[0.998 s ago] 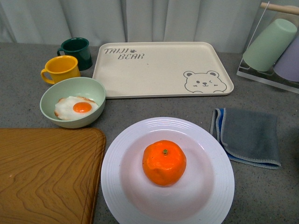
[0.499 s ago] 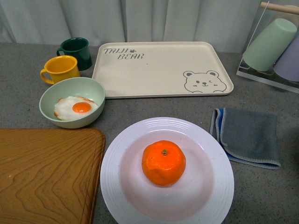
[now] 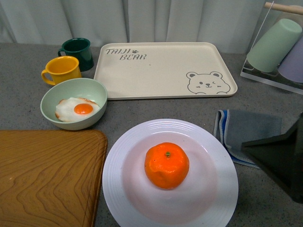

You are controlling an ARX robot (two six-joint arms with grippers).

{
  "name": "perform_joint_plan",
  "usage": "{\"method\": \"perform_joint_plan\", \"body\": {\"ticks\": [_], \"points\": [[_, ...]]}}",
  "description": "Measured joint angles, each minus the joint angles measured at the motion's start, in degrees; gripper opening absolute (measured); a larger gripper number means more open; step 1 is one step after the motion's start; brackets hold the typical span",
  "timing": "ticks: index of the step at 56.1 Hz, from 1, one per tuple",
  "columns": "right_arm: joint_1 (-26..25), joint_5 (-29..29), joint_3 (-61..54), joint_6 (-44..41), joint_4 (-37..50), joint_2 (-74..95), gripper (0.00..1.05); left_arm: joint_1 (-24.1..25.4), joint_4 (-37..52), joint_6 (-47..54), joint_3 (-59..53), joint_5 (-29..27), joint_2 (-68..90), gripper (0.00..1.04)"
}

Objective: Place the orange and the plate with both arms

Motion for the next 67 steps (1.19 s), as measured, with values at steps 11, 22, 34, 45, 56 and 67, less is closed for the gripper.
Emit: {"method": "perform_joint_plan", "body": {"ticks": [11,22,34,45,56,67], "points": [[-2.6,-6.2,3.7,5.0,-3.4,10.7,0.95,0.0,0.0,0.0,0.0,0.0,0.0,0.98],[-5.5,-10.5,5.0,9.1,0.6,19.2,0.95,0.0,0.0,0.0,0.0,0.0,0.0,0.98],[-6.0,-13.3,7.2,14.9,8.1,27.3,0.95,0.0,0.0,0.0,0.0,0.0,0.0,0.98],[-4.0,-14.8,8.4,19.8,13.2,33.5,0.95,0.0,0.0,0.0,0.0,0.0,0.0,0.98],[-1.9,-15.6,10.4,25.1,18.1,38.3,0.95,0.0,0.0,0.0,0.0,0.0,0.0,0.98],[-0.9,-15.3,12.0,27.6,18.6,41.2,0.95,0.0,0.0,0.0,0.0,0.0,0.0,0.98]]}}
